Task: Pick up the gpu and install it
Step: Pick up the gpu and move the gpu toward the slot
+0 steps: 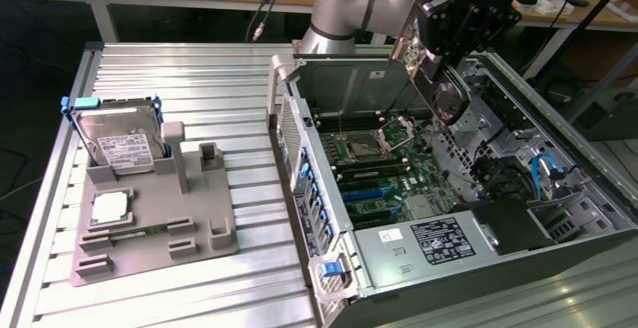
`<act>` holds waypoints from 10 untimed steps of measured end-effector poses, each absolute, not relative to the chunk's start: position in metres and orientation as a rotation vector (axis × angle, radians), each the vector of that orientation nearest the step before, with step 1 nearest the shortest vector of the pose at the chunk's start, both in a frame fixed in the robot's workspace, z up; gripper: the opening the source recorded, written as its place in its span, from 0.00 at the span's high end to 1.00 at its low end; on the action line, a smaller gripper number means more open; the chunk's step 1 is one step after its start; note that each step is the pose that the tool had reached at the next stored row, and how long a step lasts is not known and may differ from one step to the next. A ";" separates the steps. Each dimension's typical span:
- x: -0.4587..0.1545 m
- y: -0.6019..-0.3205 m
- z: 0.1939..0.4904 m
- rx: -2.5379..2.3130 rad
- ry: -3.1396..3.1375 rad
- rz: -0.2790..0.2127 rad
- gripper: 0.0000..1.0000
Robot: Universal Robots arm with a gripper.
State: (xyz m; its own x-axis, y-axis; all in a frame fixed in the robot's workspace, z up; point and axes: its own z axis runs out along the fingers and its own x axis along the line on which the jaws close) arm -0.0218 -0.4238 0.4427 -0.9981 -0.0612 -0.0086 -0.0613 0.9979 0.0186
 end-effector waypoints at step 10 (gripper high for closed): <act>-0.015 -0.424 0.440 -0.162 3.130 0.030 0.73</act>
